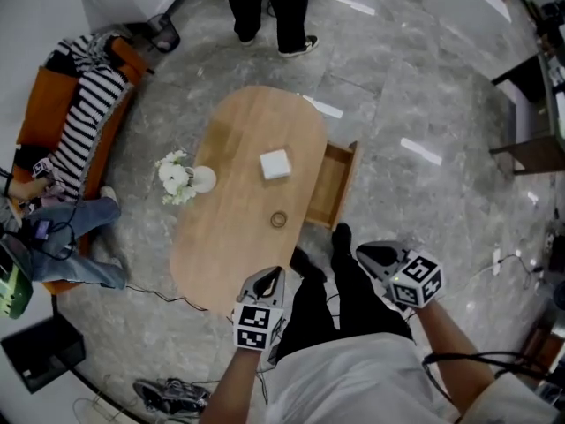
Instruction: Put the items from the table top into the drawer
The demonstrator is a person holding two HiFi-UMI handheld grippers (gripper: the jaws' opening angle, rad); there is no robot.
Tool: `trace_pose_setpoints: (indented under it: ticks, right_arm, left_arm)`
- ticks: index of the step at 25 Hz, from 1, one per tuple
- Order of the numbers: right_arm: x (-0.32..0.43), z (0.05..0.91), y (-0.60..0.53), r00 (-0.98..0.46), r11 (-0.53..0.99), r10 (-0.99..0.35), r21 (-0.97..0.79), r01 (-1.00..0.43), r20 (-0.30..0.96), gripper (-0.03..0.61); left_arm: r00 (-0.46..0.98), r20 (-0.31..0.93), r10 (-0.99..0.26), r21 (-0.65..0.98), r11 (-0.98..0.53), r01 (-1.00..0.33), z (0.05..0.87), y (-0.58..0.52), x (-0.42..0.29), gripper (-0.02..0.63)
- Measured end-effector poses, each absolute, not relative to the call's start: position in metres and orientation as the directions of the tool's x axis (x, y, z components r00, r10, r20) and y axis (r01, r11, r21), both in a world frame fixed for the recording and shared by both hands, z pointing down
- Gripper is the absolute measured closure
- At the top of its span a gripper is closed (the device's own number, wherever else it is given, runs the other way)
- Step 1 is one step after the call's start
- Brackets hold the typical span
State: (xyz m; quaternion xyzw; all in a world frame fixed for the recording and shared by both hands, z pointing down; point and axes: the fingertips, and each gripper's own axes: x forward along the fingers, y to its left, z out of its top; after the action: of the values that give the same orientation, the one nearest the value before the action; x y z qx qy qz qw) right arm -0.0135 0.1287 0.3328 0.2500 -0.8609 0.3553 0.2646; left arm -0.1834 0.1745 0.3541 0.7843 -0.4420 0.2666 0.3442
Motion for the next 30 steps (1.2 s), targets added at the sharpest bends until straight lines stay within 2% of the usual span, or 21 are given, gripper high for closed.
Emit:
trace_pose_setpoints:
  ticks: [15, 30]
  right_arm:
    - [-0.014, 0.422, 0.111, -0.734, 0.605, -0.163, -0.521, -0.603, 0.660, 0.531]
    - [-0.031, 0.486, 0.121, -0.775, 0.589, -0.048, -0.609, -0.531, 0.630, 0.531]
  left_arm:
    - [0.405, 0.781, -0.476, 0.306, -0.275, -0.912, 0.444, 0.162, -0.191, 0.612]
    - [0.331, 0.832, -0.445, 0.218, -0.285, -0.933, 0.533, 0.140, -0.192, 0.611]
